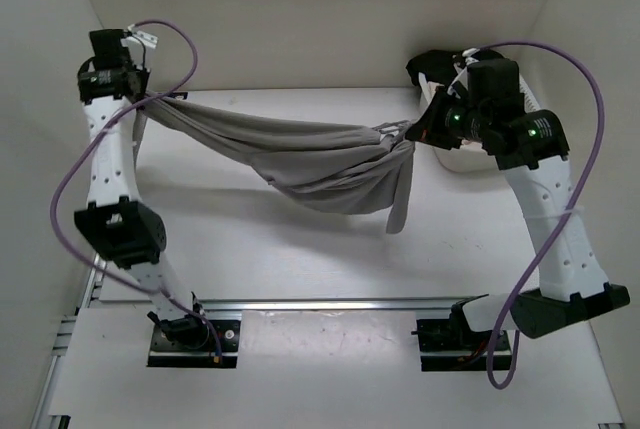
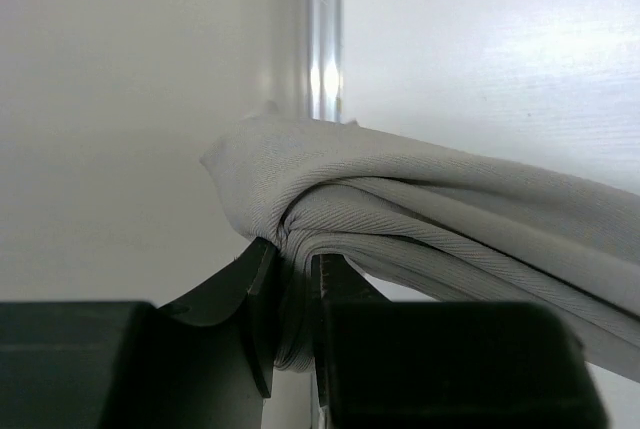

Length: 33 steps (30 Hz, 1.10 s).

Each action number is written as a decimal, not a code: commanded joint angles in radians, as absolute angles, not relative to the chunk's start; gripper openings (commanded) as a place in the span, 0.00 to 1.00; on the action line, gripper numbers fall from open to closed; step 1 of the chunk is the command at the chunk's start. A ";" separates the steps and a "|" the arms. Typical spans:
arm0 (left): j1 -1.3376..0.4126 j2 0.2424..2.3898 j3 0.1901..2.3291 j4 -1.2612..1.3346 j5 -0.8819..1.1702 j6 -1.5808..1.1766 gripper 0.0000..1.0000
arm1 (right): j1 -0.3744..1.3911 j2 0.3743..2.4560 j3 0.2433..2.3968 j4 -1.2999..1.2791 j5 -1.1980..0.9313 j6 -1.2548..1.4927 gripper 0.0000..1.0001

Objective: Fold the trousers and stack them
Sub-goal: Flatten the trousers out

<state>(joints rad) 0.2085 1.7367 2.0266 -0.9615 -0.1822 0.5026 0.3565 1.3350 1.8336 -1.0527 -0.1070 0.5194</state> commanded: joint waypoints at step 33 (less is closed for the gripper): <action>-0.825 1.934 1.802 -1.037 0.129 0.505 1.00 | 0.289 1.267 1.477 -1.043 0.359 0.637 0.96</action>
